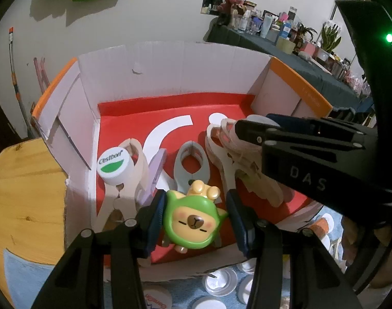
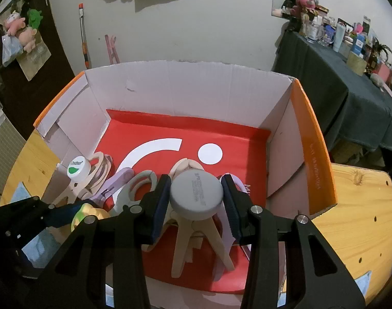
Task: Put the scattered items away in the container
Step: 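Open left gripper to drop the green owl toy into the box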
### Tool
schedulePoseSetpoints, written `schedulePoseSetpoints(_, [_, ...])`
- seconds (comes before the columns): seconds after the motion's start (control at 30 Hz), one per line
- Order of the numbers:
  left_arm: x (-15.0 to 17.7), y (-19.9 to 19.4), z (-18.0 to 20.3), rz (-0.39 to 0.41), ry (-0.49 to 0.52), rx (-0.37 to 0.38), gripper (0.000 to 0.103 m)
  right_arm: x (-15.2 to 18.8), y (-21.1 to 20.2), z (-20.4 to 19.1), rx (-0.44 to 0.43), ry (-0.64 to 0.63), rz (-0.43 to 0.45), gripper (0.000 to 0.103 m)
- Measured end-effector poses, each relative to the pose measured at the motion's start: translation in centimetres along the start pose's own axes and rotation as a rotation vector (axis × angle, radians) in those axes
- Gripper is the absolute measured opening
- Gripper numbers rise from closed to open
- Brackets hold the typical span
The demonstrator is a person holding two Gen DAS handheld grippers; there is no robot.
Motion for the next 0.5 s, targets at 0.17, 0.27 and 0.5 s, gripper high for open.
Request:
schedulePoseSetpoints(0.17, [0.31,0.18,-0.2,-0.01,-0.011,0.004,0.05,0.21,0.28,0.06,0.007,-0.008,-0.003,0.039])
schedulePoseSetpoints(0.27, [0.37,0.22,-0.26,-0.006,-0.009,0.002,0.05,0.3,0.3,-0.12,0.005,-0.007,-0.001,0.039])
schedulePoseSetpoints(0.5, [0.5,0.19,-0.38,-0.01,-0.014,0.009,0.05,0.44,0.45,-0.04,0.006,-0.008,-0.004,0.039])
Point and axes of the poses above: each gripper's, at about its wrist camera, not at the fingertips, and y roughly the way its jaws point, z to its right, x to its underside, the point moved 3 cm from there along y, roughly the way its jaws point, and after that the axes turned 8 degrees about z, right-handed, at the moved point
